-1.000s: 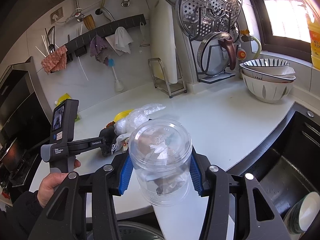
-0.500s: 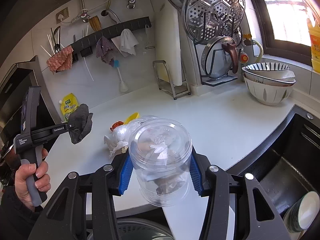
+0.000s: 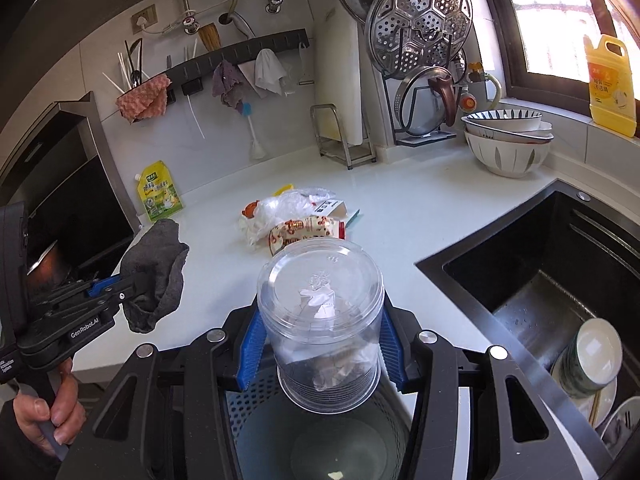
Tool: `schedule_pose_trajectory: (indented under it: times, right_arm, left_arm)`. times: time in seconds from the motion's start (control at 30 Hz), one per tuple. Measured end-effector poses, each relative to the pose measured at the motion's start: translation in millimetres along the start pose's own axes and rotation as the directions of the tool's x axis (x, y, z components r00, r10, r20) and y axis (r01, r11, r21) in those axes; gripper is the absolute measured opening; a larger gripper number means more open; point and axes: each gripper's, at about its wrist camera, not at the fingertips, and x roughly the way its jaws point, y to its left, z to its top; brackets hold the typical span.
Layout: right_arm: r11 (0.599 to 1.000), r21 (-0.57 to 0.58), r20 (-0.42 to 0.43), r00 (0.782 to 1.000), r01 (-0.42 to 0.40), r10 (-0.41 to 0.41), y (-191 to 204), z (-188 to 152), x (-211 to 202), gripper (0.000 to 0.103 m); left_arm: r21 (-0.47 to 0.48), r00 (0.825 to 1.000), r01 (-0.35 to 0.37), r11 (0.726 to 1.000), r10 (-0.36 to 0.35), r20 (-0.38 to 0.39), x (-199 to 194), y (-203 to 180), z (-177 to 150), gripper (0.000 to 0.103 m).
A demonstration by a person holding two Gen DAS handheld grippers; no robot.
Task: Collect trash
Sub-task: 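Carry the cup and cloth over the bin and release both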
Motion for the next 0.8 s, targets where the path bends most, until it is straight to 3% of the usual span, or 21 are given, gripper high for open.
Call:
schedule_pose_trajectory:
  times: [0.3, 0.63, 0.67, 0.73, 0.77, 0.8]
  right_arm:
    - [1.0, 0.017, -0.068, 0.998, 0.0, 0.002, 8.6, -58.4, -18.1, 0.048]
    - [1.0, 0.028, -0.054, 0.999, 0.001, 0.001, 7.0, -69.3, -14.3, 0.049]
    - [1.0, 0.031, -0.052, 0.999, -0.001, 0.003, 6.8, -68.8, -13.8, 0.054]
    - [1.0, 0.012, -0.043, 0.999, 0.019, -0.018, 7.4, -68.9, -14.8, 0.071]
    - [1.0, 0.005, -0.032, 0.999, 0.027, -0.027, 7.3, -69.2, -17.0, 0.074]
    - [1.0, 0.004, -0.027, 0.999, 0.029, -0.029, 6.4, -69.1, -18.8, 0.074]
  left_arm:
    - [-0.004, 0.994, 0.074, 0.997, -0.074, -0.084, -4.1, -36.8, -70.5, 0.017]
    - [-0.025, 0.99, 0.099, 0.995, -0.101, -0.094, 3.9, -42.8, -87.6, 0.02]
    - [-0.039, 0.991, 0.093, 0.995, -0.097, -0.096, 5.1, -40.8, -89.0, 0.028]
    - [-0.056, 0.993, 0.069, 0.996, -0.074, -0.092, 5.5, -37.0, -91.1, 0.061]
    - [-0.064, 0.996, 0.049, 0.997, -0.054, -0.078, 3.1, -34.2, -91.4, 0.086]
    - [-0.073, 0.998, 0.037, 0.997, -0.041, -0.054, -1.1, -31.0, -91.1, 0.088]
